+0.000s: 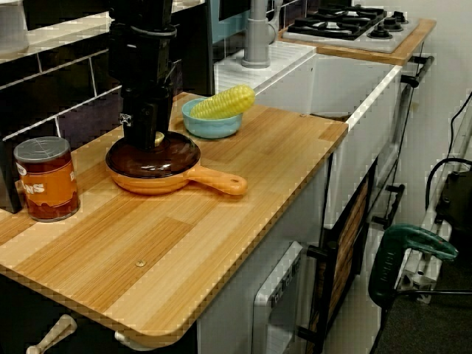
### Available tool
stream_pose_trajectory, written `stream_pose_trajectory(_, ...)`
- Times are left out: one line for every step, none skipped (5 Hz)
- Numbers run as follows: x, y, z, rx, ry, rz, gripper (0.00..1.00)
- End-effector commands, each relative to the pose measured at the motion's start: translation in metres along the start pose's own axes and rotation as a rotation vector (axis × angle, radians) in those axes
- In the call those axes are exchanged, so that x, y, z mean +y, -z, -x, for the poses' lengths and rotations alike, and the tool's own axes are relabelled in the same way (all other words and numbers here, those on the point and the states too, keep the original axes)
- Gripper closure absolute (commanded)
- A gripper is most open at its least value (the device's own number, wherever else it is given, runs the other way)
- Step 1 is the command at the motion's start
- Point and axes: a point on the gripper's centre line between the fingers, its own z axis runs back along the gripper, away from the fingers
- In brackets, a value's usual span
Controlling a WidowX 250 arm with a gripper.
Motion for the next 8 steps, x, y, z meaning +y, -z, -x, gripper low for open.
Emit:
stream_pose_trajectory(0.005,-0.028,-0.005,-0.029,0.004,0.019,1.00)
stream_pose_trajectory(0.004,-0.044,-0.002,-0.038,-0.018,0.055,1.00)
stream_pose_trajectory(0.005,-0.058,0.001,-0.040,-0.023,0.085,1.00)
stream_pose_trajectory(0.010,-0.066,0.004,-0.050,-0.031,0.094,1.00)
stream_pose_trajectory(0.017,-0.062,0.008,-0.028,-0.012,0.060,1.00)
stream_pose_trajectory(0.033,-0.062,0.013,-0.020,0.000,0.025,1.00)
stream_pose_trajectory(0.051,-0.064,0.017,-0.031,-0.029,0.007,1.00)
stream_pose_trajectory(0.071,-0.066,0.019,-0.024,-0.059,-0.003,1.00)
